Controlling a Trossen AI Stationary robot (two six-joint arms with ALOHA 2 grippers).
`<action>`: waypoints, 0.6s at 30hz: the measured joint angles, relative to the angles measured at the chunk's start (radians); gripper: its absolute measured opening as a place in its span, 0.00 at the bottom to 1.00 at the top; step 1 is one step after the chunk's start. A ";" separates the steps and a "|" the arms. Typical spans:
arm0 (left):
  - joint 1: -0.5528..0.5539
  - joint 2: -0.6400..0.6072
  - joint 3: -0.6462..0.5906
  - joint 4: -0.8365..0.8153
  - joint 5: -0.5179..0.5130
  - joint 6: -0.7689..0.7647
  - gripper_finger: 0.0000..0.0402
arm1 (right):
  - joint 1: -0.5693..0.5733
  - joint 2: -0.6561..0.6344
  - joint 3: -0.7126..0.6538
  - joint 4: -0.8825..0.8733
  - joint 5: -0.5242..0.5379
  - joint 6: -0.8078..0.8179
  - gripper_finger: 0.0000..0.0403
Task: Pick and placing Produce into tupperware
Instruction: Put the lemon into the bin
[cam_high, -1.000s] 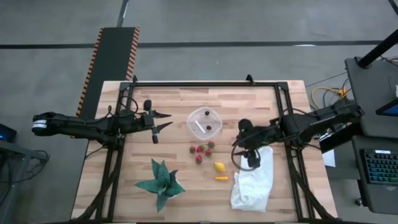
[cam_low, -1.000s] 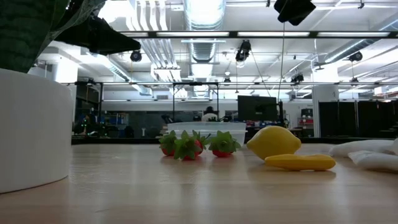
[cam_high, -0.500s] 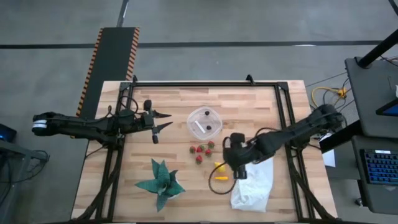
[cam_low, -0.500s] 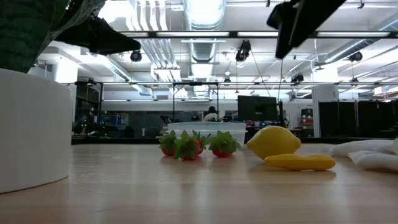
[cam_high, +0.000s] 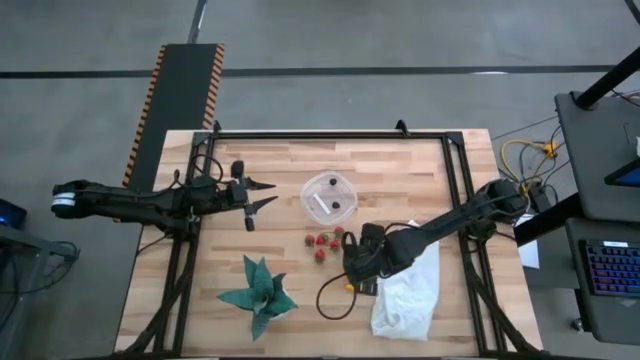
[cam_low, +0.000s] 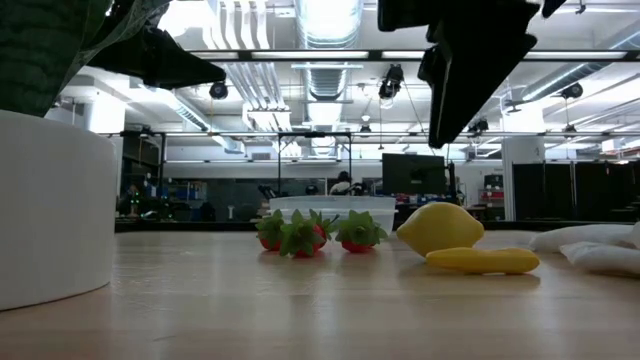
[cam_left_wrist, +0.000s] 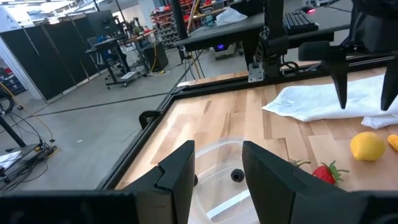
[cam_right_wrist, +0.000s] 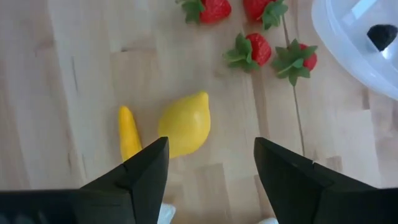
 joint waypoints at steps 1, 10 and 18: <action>0.000 0.000 0.000 0.000 0.000 0.000 0.30 | -0.002 0.003 -0.001 0.001 0.004 0.008 0.57; 0.000 0.000 0.000 0.002 0.000 0.001 0.30 | -0.007 0.034 -0.012 0.004 0.009 0.082 0.56; 0.000 0.000 0.000 0.010 0.000 0.009 0.30 | -0.007 0.047 -0.020 0.037 0.003 0.136 0.56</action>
